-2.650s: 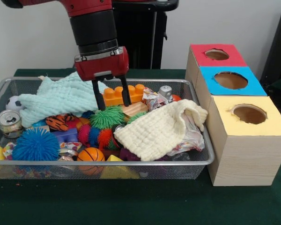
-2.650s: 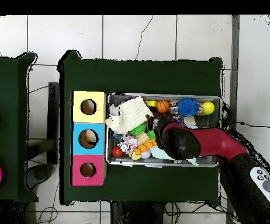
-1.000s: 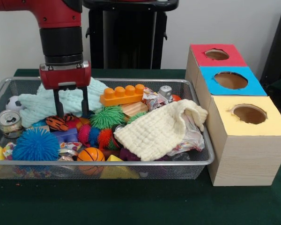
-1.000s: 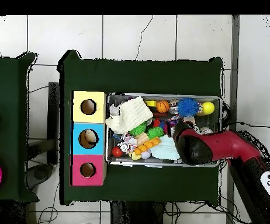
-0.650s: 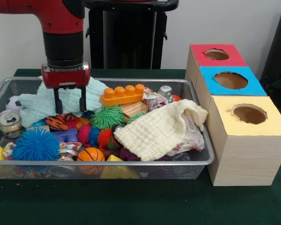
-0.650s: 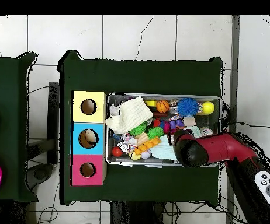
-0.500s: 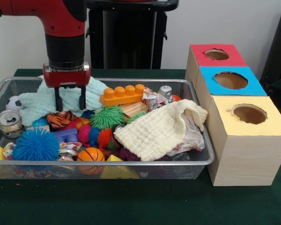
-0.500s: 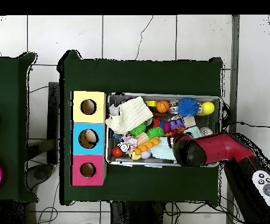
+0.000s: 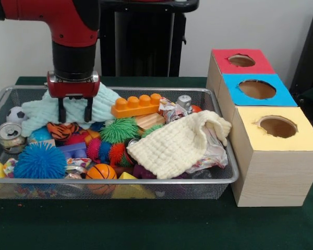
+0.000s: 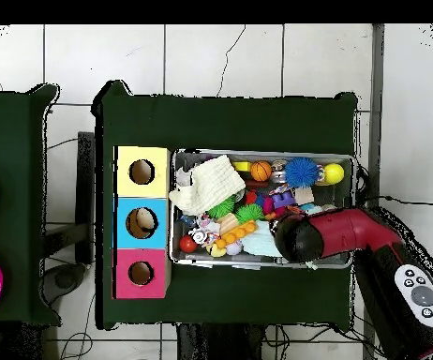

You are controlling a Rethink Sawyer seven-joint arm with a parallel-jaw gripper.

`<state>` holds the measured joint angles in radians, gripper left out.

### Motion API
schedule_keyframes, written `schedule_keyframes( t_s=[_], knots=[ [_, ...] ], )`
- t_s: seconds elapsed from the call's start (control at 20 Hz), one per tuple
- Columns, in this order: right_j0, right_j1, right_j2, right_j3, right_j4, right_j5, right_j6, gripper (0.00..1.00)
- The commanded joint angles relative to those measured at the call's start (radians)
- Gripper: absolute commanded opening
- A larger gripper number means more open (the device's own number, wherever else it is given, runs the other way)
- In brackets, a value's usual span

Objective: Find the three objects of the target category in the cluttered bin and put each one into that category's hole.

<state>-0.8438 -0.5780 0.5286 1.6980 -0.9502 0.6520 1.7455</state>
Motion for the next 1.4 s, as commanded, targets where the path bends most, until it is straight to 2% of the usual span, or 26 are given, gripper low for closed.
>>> schedule_keyframes(
  t_s=[0.05, 0.35, 0.6, 0.9, 1.25, 1.4],
  knots=[
    [0.001, 0.025, -0.108, -0.071, -0.071, 0.167, -0.203, 1.0],
    [-0.009, -0.035, -0.092, -0.058, -0.035, 0.167, -0.247, 1.0],
    [-0.007, -0.051, -0.056, -0.047, -0.011, 0.138, -0.264, 1.0],
    [-0.039, -0.072, -0.005, -0.014, 0.012, 0.016, -0.206, 1.0],
    [-0.079, -0.013, 0.008, 0.012, -0.056, -0.186, -0.118, 1.0],
    [-0.076, -0.008, -0.002, 0.01, -0.061, -0.205, -0.108, 1.0]
  ],
)
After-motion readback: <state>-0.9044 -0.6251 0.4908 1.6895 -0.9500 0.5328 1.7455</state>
